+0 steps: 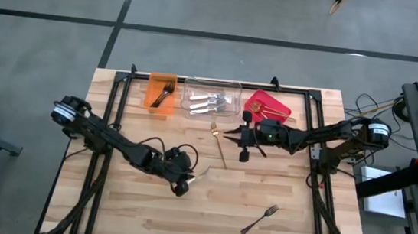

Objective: Sort silverware by color (type)
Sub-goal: Put the white fork into the transparent bin

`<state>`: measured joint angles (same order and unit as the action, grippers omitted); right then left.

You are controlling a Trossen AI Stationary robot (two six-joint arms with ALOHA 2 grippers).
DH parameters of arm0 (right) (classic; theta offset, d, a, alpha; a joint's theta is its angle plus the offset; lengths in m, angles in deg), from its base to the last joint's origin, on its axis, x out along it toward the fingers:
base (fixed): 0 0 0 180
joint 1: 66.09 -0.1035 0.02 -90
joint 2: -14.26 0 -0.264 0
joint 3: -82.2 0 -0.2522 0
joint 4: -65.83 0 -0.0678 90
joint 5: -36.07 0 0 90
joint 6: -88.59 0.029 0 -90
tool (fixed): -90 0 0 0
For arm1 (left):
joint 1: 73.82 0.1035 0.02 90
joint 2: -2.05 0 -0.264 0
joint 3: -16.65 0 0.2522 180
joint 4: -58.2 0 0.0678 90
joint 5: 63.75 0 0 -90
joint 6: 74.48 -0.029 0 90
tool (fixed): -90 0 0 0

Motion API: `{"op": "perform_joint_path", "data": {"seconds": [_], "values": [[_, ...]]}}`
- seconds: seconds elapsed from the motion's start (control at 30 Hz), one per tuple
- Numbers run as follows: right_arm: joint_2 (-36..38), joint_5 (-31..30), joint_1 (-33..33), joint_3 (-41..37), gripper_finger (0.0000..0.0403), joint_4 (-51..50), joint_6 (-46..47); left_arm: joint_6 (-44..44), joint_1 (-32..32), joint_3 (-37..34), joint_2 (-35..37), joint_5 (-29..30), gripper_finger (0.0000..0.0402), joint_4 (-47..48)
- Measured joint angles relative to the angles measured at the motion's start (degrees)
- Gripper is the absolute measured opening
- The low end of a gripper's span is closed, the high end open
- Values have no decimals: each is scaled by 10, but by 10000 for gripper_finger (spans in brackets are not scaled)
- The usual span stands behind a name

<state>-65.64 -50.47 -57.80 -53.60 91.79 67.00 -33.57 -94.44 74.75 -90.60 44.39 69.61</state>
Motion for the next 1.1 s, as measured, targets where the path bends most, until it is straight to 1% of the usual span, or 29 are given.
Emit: {"op": "perform_joint_path", "data": {"seconds": [0.17,0.33,0.47,0.63,0.8,0.93,1.1], "values": [[0,0,0,-2,52,3,-1,16,0,0,-14,2,113,3],[0,0,0,-2,52,2,-5,19,0,0,-25,7,126,-5],[0,0,0,-2,52,3,-9,17,0,0,-52,8,134,-18],[0,0,0,-2,52,2,-10,15,-1,0,-78,6,137,-53],[0,0,0,-2,52,1,-9,16,-1,0,-108,-16,137,-94],[0,0,0,-2,52,0,-4,18,-2,0,-126,-15,137,-120],[0,0,0,-4,52,-3,-1,34,-4,3,-137,-12,128,-119]]}}
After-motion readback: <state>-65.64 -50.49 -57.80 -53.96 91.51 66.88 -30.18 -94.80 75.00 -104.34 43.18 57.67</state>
